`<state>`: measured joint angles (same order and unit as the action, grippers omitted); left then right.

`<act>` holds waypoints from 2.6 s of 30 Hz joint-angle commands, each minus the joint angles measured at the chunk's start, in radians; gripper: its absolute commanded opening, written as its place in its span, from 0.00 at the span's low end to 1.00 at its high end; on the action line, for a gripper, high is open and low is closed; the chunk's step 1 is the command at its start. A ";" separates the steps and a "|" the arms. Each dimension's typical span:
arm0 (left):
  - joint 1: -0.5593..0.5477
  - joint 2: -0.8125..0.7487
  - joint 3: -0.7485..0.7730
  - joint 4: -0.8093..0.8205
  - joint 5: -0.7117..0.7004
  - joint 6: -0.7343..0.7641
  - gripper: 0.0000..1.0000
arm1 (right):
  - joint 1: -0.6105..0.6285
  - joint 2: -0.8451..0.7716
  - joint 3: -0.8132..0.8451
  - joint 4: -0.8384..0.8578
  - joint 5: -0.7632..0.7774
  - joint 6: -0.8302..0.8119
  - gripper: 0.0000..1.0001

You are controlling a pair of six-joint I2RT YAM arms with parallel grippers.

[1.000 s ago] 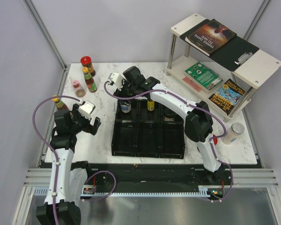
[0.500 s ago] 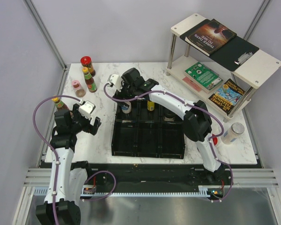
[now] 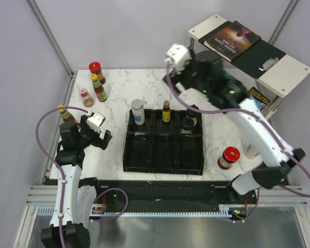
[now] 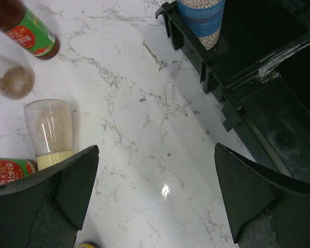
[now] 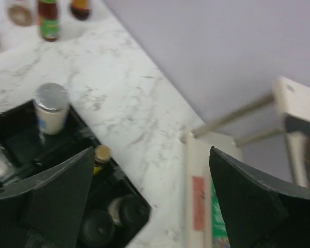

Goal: Organize the condiment bottles
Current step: Place the bottle in the storage box, then pick up the bottle from the center of the board.

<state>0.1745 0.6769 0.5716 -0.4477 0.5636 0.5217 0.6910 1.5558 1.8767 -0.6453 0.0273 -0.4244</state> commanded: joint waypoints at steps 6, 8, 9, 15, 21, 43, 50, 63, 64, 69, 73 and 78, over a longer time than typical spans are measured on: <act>0.011 -0.034 0.002 0.004 0.073 0.006 1.00 | -0.370 -0.243 -0.362 -0.299 0.109 -0.059 0.98; 0.011 -0.036 0.002 0.003 0.079 0.006 0.99 | -0.404 -0.304 -0.428 -0.342 0.112 -0.070 0.98; 0.011 -0.036 0.002 0.001 0.081 0.006 0.99 | -0.413 -0.324 -0.444 -0.359 0.120 -0.074 0.98; 0.014 -0.053 -0.003 0.001 0.084 0.011 0.99 | -0.541 -0.465 -0.579 -0.419 0.126 -0.089 0.98; 0.014 -0.051 -0.001 -0.002 0.098 0.009 0.99 | -0.749 -0.526 -0.723 -0.415 0.034 -0.134 0.98; 0.014 -0.033 0.004 -0.005 0.104 0.008 0.99 | -1.301 -0.424 -0.826 -0.384 -0.382 -0.389 0.98; 0.014 -0.019 0.007 -0.005 0.098 0.006 1.00 | -1.389 -0.384 -0.855 -0.350 -0.427 -0.428 0.98; 0.014 -0.020 0.005 -0.005 0.094 0.006 0.99 | -1.414 -0.335 -0.904 -0.347 -0.492 -0.473 0.88; 0.016 -0.022 0.005 -0.005 0.094 0.006 0.99 | -1.414 -0.335 -0.903 -0.347 -0.500 -0.475 0.88; 0.016 -0.023 0.004 -0.006 0.093 0.008 0.99 | -1.414 -0.339 -0.896 -0.341 -0.506 -0.479 0.63; 0.016 -0.030 0.004 -0.006 0.096 0.008 0.99 | -1.414 -0.349 -0.878 -0.368 -0.495 -0.478 0.10; 0.017 -0.031 0.002 -0.005 0.101 0.009 0.99 | -1.414 -0.419 -0.794 -0.483 -0.541 -0.553 0.00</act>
<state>0.1841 0.6552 0.5701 -0.4637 0.6388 0.5220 -0.7181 1.2137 0.9760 -1.0321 -0.4316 -0.8982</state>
